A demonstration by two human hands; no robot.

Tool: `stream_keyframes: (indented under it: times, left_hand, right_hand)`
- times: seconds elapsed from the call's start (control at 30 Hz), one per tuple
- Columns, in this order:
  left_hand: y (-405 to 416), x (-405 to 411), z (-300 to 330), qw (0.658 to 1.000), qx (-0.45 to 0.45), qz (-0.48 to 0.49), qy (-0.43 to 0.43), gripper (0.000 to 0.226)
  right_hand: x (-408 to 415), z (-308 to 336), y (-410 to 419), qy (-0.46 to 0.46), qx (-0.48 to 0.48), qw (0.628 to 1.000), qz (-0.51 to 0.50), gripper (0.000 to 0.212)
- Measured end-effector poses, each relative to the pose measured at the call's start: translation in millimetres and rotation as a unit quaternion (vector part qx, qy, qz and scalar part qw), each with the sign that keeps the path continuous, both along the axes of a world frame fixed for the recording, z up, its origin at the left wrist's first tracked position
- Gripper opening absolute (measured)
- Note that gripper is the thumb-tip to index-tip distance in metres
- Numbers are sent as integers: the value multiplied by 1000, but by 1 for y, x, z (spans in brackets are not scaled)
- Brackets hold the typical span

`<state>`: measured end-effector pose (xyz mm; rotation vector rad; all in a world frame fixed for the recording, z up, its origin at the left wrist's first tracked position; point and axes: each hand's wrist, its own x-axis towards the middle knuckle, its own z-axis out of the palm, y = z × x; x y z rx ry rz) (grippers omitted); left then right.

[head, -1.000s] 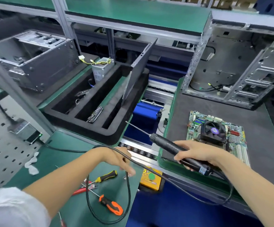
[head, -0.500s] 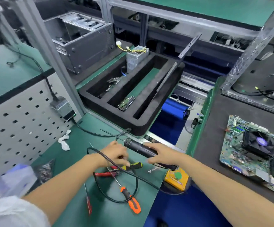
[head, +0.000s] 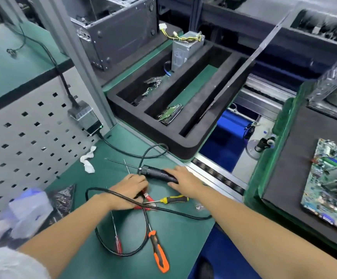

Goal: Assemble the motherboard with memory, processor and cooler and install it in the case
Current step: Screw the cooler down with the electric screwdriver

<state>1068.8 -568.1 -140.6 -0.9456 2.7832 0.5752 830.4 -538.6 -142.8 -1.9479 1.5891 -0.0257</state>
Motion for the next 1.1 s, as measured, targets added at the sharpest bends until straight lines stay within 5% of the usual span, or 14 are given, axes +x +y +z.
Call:
stream_keyframes:
  times: [0.17,0.3,0.37,0.43,0.6,0.77,0.83,0.97,1.1]
  left_hand:
    - [10,4,-5,999,-23,4,33,21]
    - [14,4,6,988,127,71,56,30]
    - [13,2,11,971,222,78,28,34]
    - [12,2,21,933,349,85,13,37]
    - [12,-2,37,860,497,112,32,50]
    - [15,-13,27,706,682,165,93,72]
    - [12,-21,26,675,701,194,123,66]
    - [12,-45,25,670,680,241,175,44]
    - [13,-58,24,635,653,337,241,30]
  right_hand:
    - [6,-7,1,-29,5,998,-48,55]
    - [5,5,6,-25,-36,998,-52,51]
    - [8,20,14,-107,-95,988,-63,37]
    - [10,37,28,-201,-94,974,-40,31]
    - [14,37,53,-170,-35,984,36,27]
    - [29,26,57,-208,-11,976,-62,23]
    - [34,21,61,-220,-6,970,-100,22]
    - [31,17,66,-208,-21,969,-129,16]
    - [26,15,69,-191,-10,971,-146,30]
